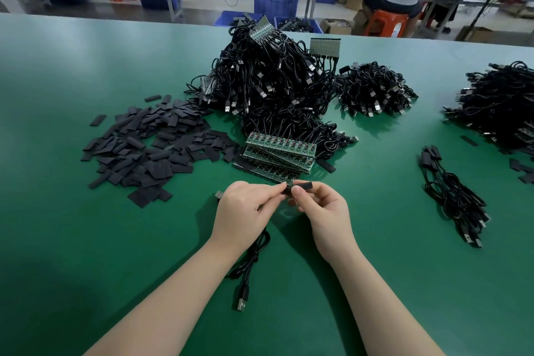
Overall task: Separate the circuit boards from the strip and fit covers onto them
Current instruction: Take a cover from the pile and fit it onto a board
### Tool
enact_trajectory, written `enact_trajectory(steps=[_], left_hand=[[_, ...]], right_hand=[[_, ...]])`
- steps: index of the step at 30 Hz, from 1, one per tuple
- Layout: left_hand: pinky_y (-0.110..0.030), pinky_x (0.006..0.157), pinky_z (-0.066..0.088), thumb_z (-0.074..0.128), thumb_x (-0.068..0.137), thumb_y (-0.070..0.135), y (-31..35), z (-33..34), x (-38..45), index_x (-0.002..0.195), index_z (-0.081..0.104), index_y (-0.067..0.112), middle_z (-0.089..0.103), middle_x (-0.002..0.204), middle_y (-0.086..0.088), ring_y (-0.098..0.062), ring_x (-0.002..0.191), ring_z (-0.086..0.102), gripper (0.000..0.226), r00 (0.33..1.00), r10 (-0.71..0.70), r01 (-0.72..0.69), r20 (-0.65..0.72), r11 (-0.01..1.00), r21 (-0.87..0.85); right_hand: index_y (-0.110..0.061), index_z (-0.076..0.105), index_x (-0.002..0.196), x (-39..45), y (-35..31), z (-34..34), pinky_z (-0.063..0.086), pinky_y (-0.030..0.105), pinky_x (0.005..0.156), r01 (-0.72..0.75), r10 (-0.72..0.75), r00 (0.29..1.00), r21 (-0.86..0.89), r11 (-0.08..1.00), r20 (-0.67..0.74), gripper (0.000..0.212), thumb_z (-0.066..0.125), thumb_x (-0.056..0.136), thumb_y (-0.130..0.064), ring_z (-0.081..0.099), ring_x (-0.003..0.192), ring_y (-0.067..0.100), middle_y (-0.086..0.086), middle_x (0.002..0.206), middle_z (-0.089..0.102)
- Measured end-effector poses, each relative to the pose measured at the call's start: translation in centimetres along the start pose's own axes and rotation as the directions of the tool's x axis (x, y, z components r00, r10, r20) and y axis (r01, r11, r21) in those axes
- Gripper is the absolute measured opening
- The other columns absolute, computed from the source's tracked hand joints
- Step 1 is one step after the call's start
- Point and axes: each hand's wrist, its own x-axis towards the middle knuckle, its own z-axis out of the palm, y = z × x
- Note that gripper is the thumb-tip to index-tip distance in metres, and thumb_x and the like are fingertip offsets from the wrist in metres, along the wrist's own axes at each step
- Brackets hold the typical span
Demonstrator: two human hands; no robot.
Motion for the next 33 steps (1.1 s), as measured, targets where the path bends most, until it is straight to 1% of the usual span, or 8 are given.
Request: enact_trajectory(steps=[8,12,18,21,24,26,29,33], left_hand=[[-0.033,0.071,0.049,0.071,0.081,0.008,-0.2,-0.1,0.1,0.099,0.078,0.01,0.076,0.088,0.003,-0.014,0.074,0.07,0.019,1.0,0.027,-0.027,-0.011,0.999,0.019],[-0.031,0.072,0.048,0.07,0.082,0.011,-0.3,0.1,0.1,0.1,0.078,0.012,0.076,0.09,0.004,-0.013,0.075,0.07,0.019,1.0,0.009,-0.009,-0.009,1.0,0.0],[-0.02,0.07,0.037,0.072,0.08,0.006,-0.8,0.4,-0.1,0.102,0.077,0.009,0.076,0.087,0.002,-0.006,0.07,0.051,0.023,0.998,0.064,-0.063,-0.02,0.997,0.042],[-0.023,0.066,0.038,0.071,0.082,0.008,-0.8,0.3,-0.1,0.105,0.076,0.008,0.075,0.08,0.002,-0.01,0.065,0.043,0.024,0.994,0.104,-0.102,-0.027,0.993,0.062],[-0.026,0.066,0.041,0.068,0.086,0.015,-0.7,0.3,0.0,0.105,0.076,0.009,0.076,0.083,0.003,-0.009,0.068,0.047,0.021,0.994,0.112,-0.111,-0.008,0.993,0.049],[-0.024,0.066,0.04,0.07,0.083,0.013,-0.5,0.3,0.1,0.103,0.077,0.01,0.076,0.082,0.003,-0.007,0.068,0.046,0.021,0.998,0.066,-0.065,-0.009,0.996,0.058],[-0.016,0.068,0.035,0.071,0.082,0.013,-0.3,0.1,0.2,0.101,0.077,0.009,0.074,0.073,0.004,-0.006,0.068,0.044,0.021,1.0,-0.011,0.013,-0.027,0.996,0.093],[-0.017,0.068,0.038,0.072,0.08,0.012,-0.3,0.0,0.2,0.1,0.078,0.008,0.074,0.074,0.002,-0.011,0.075,0.051,0.022,0.998,-0.025,0.031,-0.054,0.995,0.099]], right_hand=[[-0.03,0.079,0.085,-0.2,-0.3,0.4,0.052,0.018,0.072,0.035,-0.028,0.998,-0.115,0.993,0.062,0.014,0.075,0.085,-0.016,0.064,0.075,0.007,-0.003,0.081,0.075],[-0.026,0.079,0.085,-0.3,-0.3,0.4,0.051,0.016,0.072,0.033,-0.03,0.999,-0.074,0.997,0.035,0.014,0.075,0.086,-0.013,0.066,0.077,0.006,-0.003,0.083,0.076],[-0.024,0.078,0.083,-0.2,-0.1,0.4,0.049,0.017,0.067,0.057,-0.05,0.997,-0.132,0.99,0.056,0.01,0.077,0.084,-0.015,0.061,0.07,0.006,-0.004,0.077,0.073],[-0.024,0.077,0.083,-0.2,0.0,0.4,0.046,0.019,0.065,0.063,-0.053,0.997,-0.167,0.984,0.062,0.006,0.078,0.084,-0.018,0.055,0.067,0.007,-0.005,0.073,0.069],[-0.025,0.076,0.086,-0.2,0.2,0.5,0.046,0.023,0.067,0.06,-0.055,0.998,-0.188,0.98,0.032,0.005,0.078,0.084,-0.02,0.056,0.068,0.007,-0.006,0.077,0.07],[-0.03,0.075,0.099,-0.3,0.2,0.8,0.048,0.024,0.07,0.094,-0.097,0.995,-0.186,0.978,-0.005,0.019,0.077,0.085,-0.017,0.058,0.07,0.007,-0.007,0.083,0.072],[-0.047,0.058,0.123,-0.7,0.3,1.0,0.047,0.014,0.065,0.168,-0.189,0.979,-0.23,0.959,-0.071,0.052,0.077,0.085,-0.017,0.057,0.065,0.002,-0.01,0.088,0.07],[-0.051,0.053,0.124,-0.9,0.4,1.2,0.041,0.01,0.058,0.224,-0.247,0.968,-0.321,0.92,-0.033,0.054,0.074,0.087,-0.017,0.044,0.055,0.0,-0.022,0.089,0.071]])
